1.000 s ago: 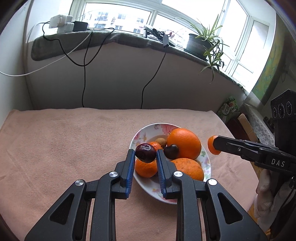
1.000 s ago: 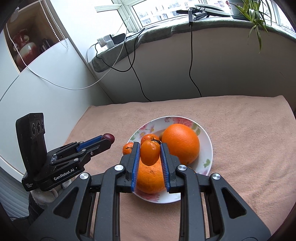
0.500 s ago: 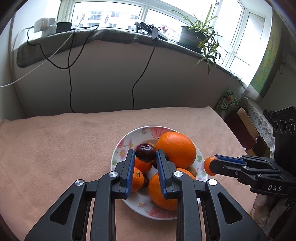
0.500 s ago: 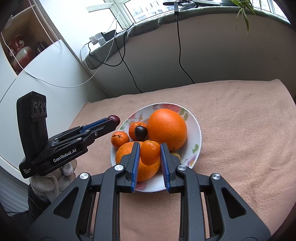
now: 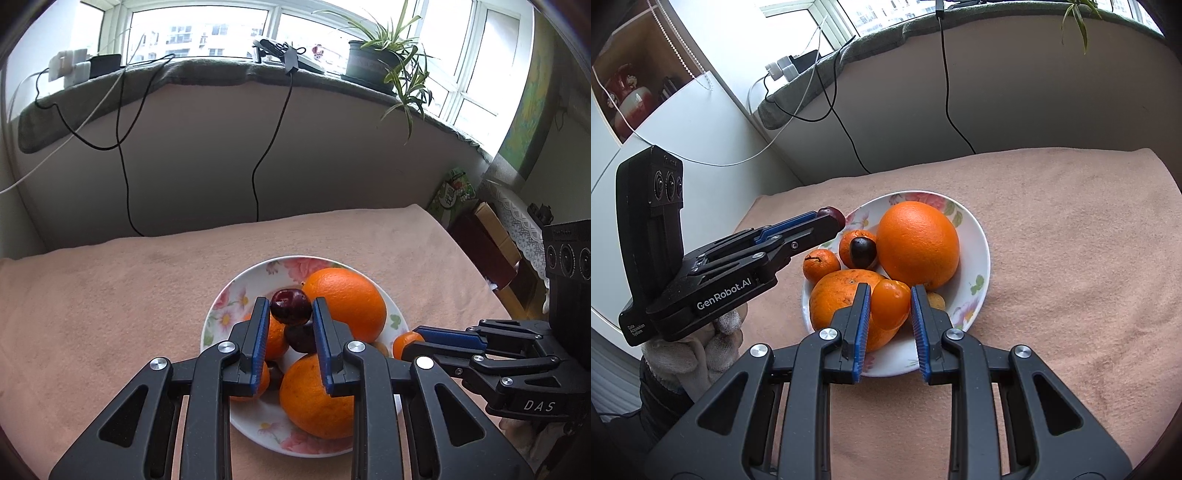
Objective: Organize fruits
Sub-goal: 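Lower both fruits onto the plate and open both grippers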
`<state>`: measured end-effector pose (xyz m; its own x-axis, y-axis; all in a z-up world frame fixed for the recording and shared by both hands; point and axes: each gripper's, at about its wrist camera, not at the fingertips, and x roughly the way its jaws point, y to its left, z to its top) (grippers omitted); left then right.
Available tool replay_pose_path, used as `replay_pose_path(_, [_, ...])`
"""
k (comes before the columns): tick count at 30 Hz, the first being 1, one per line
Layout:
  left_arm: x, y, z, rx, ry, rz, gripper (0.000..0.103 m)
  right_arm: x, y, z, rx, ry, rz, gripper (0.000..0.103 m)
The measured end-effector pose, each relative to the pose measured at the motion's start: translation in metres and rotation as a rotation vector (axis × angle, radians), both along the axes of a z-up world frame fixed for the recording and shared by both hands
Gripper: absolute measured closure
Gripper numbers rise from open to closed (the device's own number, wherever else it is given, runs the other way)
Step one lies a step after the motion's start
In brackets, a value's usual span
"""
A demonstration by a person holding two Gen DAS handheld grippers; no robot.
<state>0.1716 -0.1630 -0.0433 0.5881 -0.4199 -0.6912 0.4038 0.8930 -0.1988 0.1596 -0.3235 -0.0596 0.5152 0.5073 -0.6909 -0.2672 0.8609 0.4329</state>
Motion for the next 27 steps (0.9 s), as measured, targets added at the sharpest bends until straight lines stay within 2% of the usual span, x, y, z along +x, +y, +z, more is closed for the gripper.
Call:
replay_pose_path(5, [0.0015, -0.0001, 0.0005, 0.003, -0.001, 0.001, 0.080, 0.0002, 0.0012, -0.0009, -0.001, 0.005, 0.009, 0.080])
replay_pose_path(7, [0.0016, 0.0003, 0.0005, 0.003, -0.001, 0.002, 0.074, -0.0001, 0.0023, -0.0017, -0.007, 0.004, 0.011, 0.080])
replay_pose_path(12, [0.0013, 0.0018, 0.0010, 0.004, -0.003, 0.007, 0.072, 0.0018, 0.0052, -0.0044, -0.020, 0.011, 0.011, 0.079])
replay_pose_path(14, [0.0002, 0.0026, 0.0015, 0.004, -0.006, 0.012, 0.066, 0.0022, 0.0059, -0.0049, -0.027, 0.007, 0.007, 0.067])
replay_pose_path(16, [-0.0006, 0.0041, 0.0023, 0.002, -0.009, 0.010, 0.065, 0.0003, 0.0055, -0.0033, -0.028, -0.011, 0.000, 0.041])
replay_pose_path(18, [-0.0011, 0.0047, 0.0028, 0.002, -0.009, 0.012, 0.065, -0.0017, 0.0057, -0.0005, -0.027, -0.028, 0.003, 0.036])
replay_pose_path(21, [-0.0021, 0.0056, 0.0037, 0.000, -0.011, 0.015, 0.054, -0.0028, 0.0061, 0.0023, -0.028, -0.036, 0.004, 0.036])
replay_pose_path(24, [-0.0034, 0.0076, 0.0055, -0.007, -0.012, 0.021, 0.053, -0.0037, 0.0072, 0.0031, -0.028, -0.038, 0.010, 0.035])
replay_pose_path(27, [-0.0060, 0.0078, 0.0076, -0.005, -0.020, 0.026, 0.044, -0.0060, 0.0086, 0.0026, -0.035, -0.044, 0.008, 0.029])
